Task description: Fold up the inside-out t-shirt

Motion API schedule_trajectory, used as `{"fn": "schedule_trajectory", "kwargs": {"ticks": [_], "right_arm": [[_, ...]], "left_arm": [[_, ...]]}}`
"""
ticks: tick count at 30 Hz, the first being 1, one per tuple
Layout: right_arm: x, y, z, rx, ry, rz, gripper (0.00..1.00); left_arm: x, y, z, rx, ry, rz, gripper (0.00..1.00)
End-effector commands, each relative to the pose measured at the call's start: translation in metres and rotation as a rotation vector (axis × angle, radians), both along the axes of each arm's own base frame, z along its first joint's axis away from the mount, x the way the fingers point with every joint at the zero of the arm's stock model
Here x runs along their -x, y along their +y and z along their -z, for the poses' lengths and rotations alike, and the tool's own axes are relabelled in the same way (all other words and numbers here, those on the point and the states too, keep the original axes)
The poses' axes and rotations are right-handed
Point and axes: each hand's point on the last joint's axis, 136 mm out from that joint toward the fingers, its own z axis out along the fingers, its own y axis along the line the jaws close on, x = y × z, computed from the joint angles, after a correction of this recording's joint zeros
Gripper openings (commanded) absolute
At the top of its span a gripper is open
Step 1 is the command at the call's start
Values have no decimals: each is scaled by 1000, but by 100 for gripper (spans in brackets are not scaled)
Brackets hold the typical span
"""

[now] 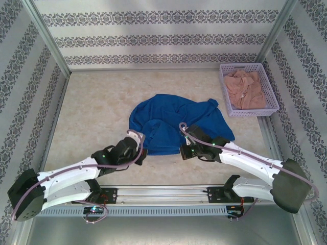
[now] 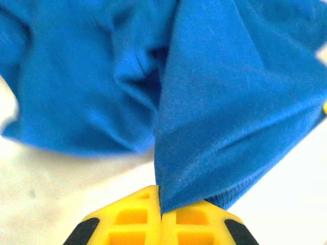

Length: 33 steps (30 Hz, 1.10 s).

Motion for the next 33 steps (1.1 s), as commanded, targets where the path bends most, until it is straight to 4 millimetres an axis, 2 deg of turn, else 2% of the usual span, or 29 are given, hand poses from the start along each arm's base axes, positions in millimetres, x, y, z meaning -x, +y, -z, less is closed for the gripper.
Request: {"fn": "schedule_trajectory", "kwargs": {"ticks": [1, 5, 9, 11, 14, 16, 17, 20, 22, 24, 26, 30, 33], "right_arm": [[24, -35, 28, 154, 113, 53, 1], [36, -40, 32, 177, 166, 41, 19], [40, -45, 21, 181, 151, 31, 34], [39, -46, 14, 174, 128, 28, 42], [31, -41, 1, 152, 80, 16, 46], [17, -36, -7, 134, 33, 14, 48], [8, -31, -11, 111, 15, 17, 49], [-32, -12, -29, -20, -28, 32, 50], [-66, 0, -42, -67, -83, 35, 51], [-100, 5, -49, -74, -137, 58, 52], [-137, 7, -53, -103, -166, 91, 53], [-207, -13, -51, -122, -195, 208, 55], [-249, -30, -40, -34, -199, 246, 59]], "left_arm": [[25, 6, 20, -1, 91, -12, 8], [41, 3, 27, -8, 142, 45, 28], [48, 2, 22, -2, 144, 95, 46], [51, 2, 19, 10, 136, 117, 51], [53, 2, 12, 26, 111, 142, 60], [44, 6, 4, 20, 52, 118, 66], [36, 9, -2, 10, 12, 87, 67], [-11, 29, -30, 6, -78, -105, 70], [-50, 45, -48, 76, -64, -242, 71], [-85, 60, -53, 140, -24, -346, 71], [-122, 75, -48, 138, 31, -411, 73], [-177, 93, -22, 160, 129, -478, 75], [-213, 103, -8, 122, 153, -503, 76]]}}
